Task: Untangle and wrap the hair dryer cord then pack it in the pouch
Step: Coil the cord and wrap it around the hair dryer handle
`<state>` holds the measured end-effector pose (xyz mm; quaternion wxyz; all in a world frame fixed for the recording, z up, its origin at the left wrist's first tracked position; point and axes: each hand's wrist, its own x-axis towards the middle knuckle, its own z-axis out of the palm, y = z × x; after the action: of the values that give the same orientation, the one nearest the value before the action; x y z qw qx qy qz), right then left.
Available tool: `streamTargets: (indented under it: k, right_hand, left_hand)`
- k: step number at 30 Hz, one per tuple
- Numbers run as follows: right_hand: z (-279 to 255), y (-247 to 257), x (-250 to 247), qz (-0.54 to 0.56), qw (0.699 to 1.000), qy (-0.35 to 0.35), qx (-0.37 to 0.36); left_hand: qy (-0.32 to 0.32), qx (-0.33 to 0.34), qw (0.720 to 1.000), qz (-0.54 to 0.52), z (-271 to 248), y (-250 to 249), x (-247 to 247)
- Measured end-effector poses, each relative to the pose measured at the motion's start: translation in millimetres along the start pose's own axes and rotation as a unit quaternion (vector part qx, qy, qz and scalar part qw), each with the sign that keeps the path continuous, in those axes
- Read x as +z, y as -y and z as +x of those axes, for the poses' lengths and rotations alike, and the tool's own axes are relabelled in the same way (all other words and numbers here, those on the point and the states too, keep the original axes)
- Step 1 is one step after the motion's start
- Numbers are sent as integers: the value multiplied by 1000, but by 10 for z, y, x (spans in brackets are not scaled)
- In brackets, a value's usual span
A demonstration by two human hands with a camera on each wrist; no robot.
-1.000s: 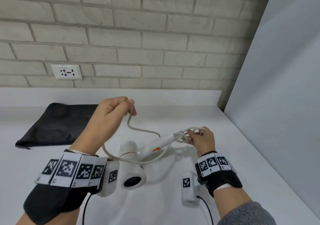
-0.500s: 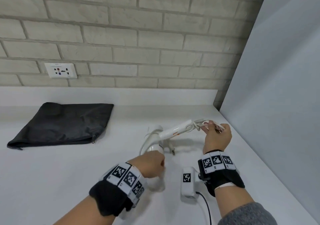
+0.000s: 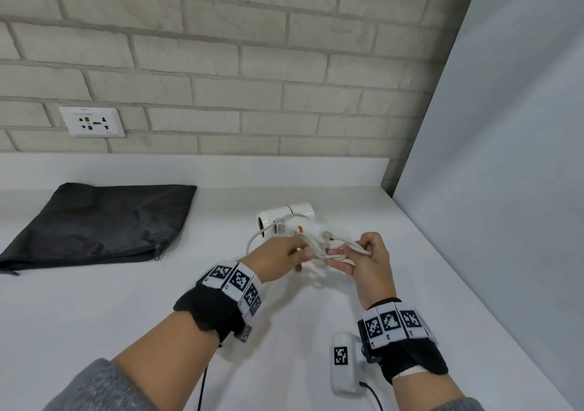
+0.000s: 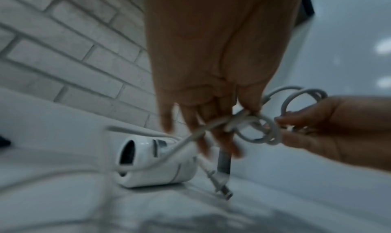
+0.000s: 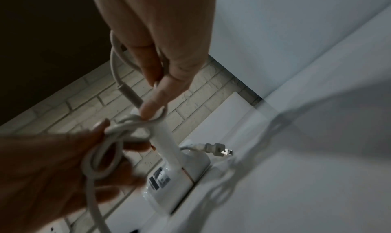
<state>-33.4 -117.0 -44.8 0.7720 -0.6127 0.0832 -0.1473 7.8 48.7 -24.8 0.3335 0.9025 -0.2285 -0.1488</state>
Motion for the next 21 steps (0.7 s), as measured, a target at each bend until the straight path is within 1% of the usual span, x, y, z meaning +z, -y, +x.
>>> streamTargets:
  k: [1, 2, 4, 5, 7, 8, 9, 10, 11, 12, 13, 14, 15, 16, 17, 19, 20, 21]
  right_hand:
    - [0, -7, -10, -4, 1000, -7, 17]
    - [5, -7, -18, -19, 999, -8, 36]
    - [23, 29, -42, -120, 990, 20, 70]
    - [26, 72, -66, -187, 977, 53, 83]
    - [22, 209, -143, -306, 934, 160, 88]
    - [8, 296, -182, -341, 911, 217, 80]
    - [-11, 394, -207, -358, 894, 262, 70]
    - [-34, 495, -210, -359, 887, 286, 53]
    - [-55, 569, -197, -355, 887, 294, 19]
    - [-68, 605, -154, -352, 889, 290, -33]
    - [-82, 614, -82, -362, 884, 281, -94]
    - [-92, 603, 8, -386, 868, 278, -145]
    - [-94, 553, 94, -419, 843, 282, -185]
    - [-93, 484, 165, -455, 820, 282, -206]
    - [-90, 421, 209, -488, 806, 267, -201]
    - [-68, 361, 213, -536, 796, 233, -156]
    - [-69, 353, 192, -543, 796, 241, -117]
    - [-79, 336, 170, -541, 794, 266, -73]
  left_hand:
    - [24, -5, 999, -49, -24, 17, 9]
    - [30, -8, 995, -97, -47, 21, 11]
    - [3, -9, 988, -154, -69, 33, 30]
    - [-23, -3, 986, -167, -82, 34, 26]
    - [-80, 16, 986, -146, -127, 11, -7]
    - [-104, 25, 987, -119, -158, -1, -27]
    - [-123, 37, 988, -87, -189, -13, -49]
    - [-140, 50, 987, -54, -217, -26, -68]
    - [-152, 61, 986, -32, -239, -41, -78]
    - [-160, 69, 984, -22, -250, -59, -78]
    - [-165, 77, 983, -12, -258, -81, -66]
    - [-170, 87, 982, 3, -266, -113, -50]
    - [-173, 98, 980, 18, -276, -141, -32]
    - [-174, 106, 979, 28, -278, -149, -18]
    - [-176, 107, 978, 35, -284, -139, -10]
    - [-183, 91, 977, 65, -310, -86, -26]
    - [-184, 77, 975, 96, -327, -48, -42]
    - [-181, 67, 972, 137, -352, -15, -58]
